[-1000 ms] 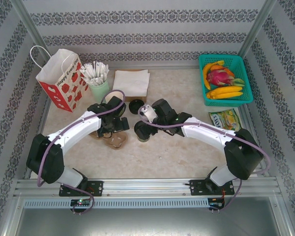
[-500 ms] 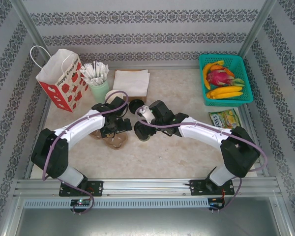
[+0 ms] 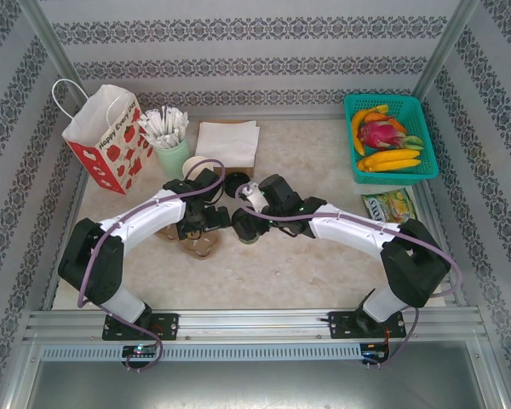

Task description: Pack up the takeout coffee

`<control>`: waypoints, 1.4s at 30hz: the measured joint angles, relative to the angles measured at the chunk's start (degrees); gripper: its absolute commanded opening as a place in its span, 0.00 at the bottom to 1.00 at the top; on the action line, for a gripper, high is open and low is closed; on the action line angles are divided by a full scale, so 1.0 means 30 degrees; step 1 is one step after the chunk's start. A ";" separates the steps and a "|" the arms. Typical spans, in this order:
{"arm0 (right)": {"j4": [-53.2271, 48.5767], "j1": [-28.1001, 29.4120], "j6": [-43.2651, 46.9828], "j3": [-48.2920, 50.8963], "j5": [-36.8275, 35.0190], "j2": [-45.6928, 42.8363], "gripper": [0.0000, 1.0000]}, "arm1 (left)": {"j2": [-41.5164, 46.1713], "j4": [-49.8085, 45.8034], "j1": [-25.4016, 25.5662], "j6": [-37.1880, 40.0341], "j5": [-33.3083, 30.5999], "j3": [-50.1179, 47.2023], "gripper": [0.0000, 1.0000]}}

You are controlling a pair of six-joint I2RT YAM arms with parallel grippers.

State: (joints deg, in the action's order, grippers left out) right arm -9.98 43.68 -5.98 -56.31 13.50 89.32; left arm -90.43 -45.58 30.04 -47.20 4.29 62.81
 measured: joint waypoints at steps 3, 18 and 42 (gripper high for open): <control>0.0036 -0.0517 -0.0488 0.0109 0.0554 -0.0117 0.74 | 0.0022 0.0022 0.0000 -0.0007 -0.0022 0.0000 1.00; -0.0073 -0.3417 -0.2106 0.0175 0.0685 -0.0342 0.72 | 0.3832 0.0583 0.0000 -0.0794 -0.2492 -0.1377 1.00; 0.0838 -0.6404 -0.4182 -0.9690 -0.3738 0.8459 0.74 | 0.8502 -0.0233 -0.1290 -0.2871 -0.5996 -0.4073 1.00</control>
State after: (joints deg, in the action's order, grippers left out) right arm -7.46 24.47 -18.52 -85.38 2.28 114.69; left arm -64.93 -46.28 26.17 -55.81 -13.69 50.59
